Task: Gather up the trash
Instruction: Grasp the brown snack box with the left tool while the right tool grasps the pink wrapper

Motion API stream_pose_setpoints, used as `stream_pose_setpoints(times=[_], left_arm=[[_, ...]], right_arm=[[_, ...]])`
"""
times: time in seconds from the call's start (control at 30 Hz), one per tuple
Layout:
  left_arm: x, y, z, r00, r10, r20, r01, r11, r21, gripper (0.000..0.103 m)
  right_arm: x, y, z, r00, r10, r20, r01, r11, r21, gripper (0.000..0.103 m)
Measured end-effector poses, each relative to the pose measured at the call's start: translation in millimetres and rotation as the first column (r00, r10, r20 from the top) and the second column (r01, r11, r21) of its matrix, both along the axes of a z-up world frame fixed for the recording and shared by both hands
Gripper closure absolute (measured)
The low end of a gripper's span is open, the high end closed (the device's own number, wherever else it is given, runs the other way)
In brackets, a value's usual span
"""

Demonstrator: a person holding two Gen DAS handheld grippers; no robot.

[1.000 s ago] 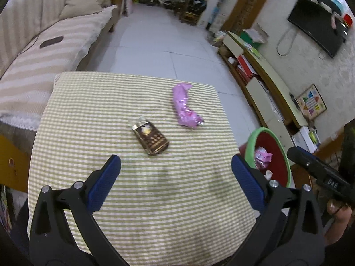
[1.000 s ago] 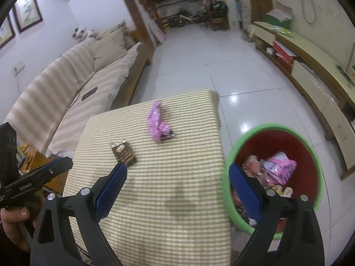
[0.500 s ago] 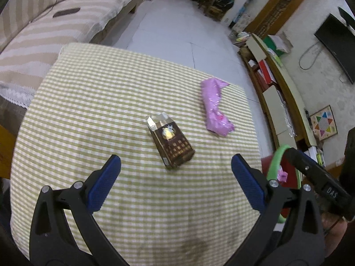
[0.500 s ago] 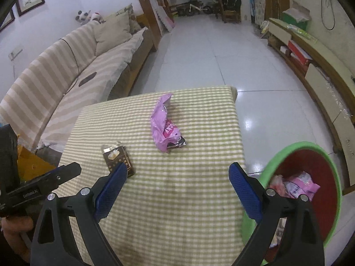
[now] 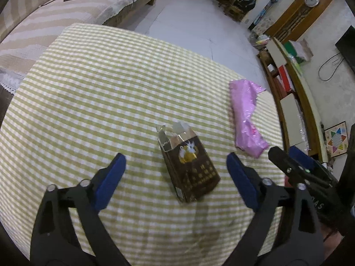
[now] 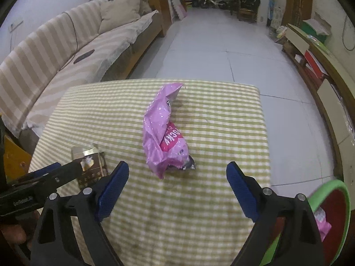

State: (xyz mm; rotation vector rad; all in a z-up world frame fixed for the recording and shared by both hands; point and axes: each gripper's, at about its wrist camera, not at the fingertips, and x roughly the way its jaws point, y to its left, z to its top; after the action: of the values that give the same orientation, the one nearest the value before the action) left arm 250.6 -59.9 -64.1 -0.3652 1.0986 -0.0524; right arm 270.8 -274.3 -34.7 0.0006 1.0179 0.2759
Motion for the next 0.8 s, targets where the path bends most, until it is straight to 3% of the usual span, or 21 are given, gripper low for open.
stream_pose_setpoints(times=[0.07, 0.27, 0.37, 0.47, 0.7, 0.8], left_arm=[[4, -2, -6, 1.000, -0.004, -0.016, 0.004, 1.000, -0.006, 0.026], [14, -8, -14, 1.000, -0.006, -0.023, 0.006, 1.000, -0.004, 0.030], [23, -13, -13, 1.000, -0.005, -0.024, 0.006, 0.999, 0.049, 0.041], [26, -15, -11, 0.999, -0.046, -0.017, 0.046, 0.998, 0.034, 0.054], [19, 6, -9, 0.998, -0.048, -0.027, 0.048, 0.999, 0.004, 0.060], [14, 18, -6, 0.999, -0.042, -0.025, 0.042, 0.999, -0.030, 0.067]], right_arm=[[2, 2, -3, 1.000, 0.009, 0.016, -0.008, 1.000, -0.006, 0.018], [5, 9, -6, 0.997, 0.061, 0.055, -0.060, 0.998, -0.025, 0.018], [9, 8, -5, 0.996, 0.060, 0.063, -0.059, 0.998, -0.017, 0.018], [14, 9, -9, 0.997, 0.064, 0.047, -0.064, 0.998, -0.012, 0.018], [25, 27, -24, 0.996, 0.092, -0.015, -0.092, 0.996, -0.013, 0.018], [33, 29, -33, 0.997, 0.067, -0.049, -0.068, 0.997, -0.023, 0.027]])
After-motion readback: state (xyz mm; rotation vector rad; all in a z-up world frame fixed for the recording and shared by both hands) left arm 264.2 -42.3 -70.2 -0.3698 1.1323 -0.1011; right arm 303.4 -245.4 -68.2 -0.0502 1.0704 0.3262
